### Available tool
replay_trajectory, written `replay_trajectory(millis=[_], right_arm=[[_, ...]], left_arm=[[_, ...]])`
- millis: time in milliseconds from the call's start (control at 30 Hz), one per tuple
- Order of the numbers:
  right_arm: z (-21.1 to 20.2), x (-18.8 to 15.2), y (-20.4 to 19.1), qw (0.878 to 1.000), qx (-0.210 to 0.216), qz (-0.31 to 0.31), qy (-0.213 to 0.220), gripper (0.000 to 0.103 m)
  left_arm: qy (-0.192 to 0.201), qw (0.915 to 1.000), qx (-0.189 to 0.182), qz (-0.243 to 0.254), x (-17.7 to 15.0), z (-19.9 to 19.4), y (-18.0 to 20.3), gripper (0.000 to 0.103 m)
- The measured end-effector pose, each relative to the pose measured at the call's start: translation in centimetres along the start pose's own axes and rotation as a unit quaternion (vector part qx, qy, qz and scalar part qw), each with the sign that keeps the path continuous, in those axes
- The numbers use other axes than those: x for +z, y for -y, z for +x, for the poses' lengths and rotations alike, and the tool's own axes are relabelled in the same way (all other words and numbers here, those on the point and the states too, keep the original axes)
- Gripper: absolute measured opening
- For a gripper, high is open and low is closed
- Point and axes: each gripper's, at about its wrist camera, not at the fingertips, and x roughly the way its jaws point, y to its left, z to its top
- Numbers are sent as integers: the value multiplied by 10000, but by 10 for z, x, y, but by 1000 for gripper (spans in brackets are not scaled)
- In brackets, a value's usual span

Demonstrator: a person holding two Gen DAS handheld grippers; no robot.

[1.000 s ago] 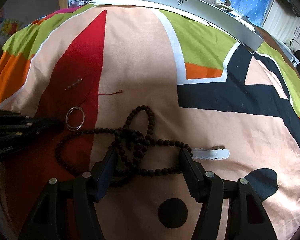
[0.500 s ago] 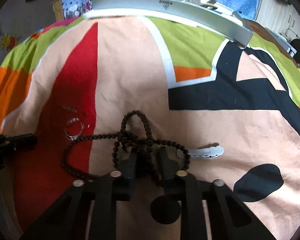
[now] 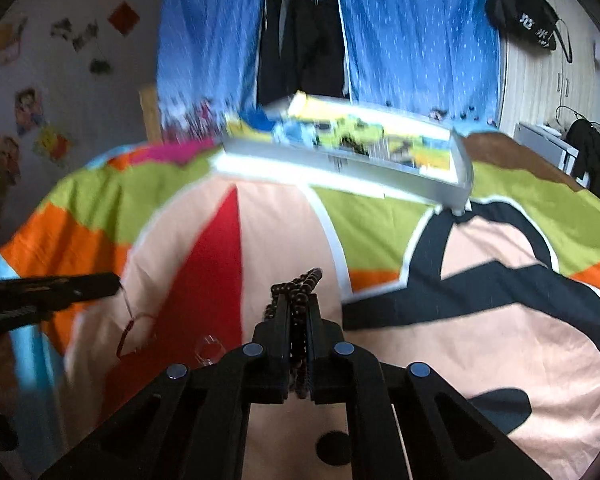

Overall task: Organize jewelry
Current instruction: 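Carry the necklace and red bracelet into the silver tray and open both tools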

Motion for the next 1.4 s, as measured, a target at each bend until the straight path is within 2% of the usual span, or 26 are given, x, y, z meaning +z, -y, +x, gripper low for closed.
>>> replay_trajectory(millis=[100, 267, 567, 733, 933, 1167, 1300, 1400], right_arm=[[-12, 7, 5, 9994, 126, 115, 298, 6], [-12, 20, 9, 9981, 203, 200, 555, 6], [-16, 46, 24, 9921, 484, 281, 1122, 6], [-8, 79, 43, 9824, 657, 441, 1691, 6], [16, 124, 84, 9697, 564, 902, 2199, 6], [42, 141, 132, 9652, 158, 1227, 2305, 6], [55, 135, 156, 9648, -120, 1453, 2189, 6], [66, 128, 167, 9673, -308, 1535, 1997, 6]], left_arm=[[57, 9998, -175, -31, 11, -2, 0, 0], [-5, 9990, -421, -114, 33, -9, -5, 0], [-17, 9991, -405, 129, 69, -12, 9, 0], [74, 9987, -389, 306, 96, 2, 32, 0], [444, 9971, -531, 303, 154, 31, 61, 0], [786, 9934, -773, 316, 226, 81, 83, 0], [725, 9930, -851, 390, 244, 121, 92, 0], [615, 9938, -804, 468, 244, 148, 94, 0]])
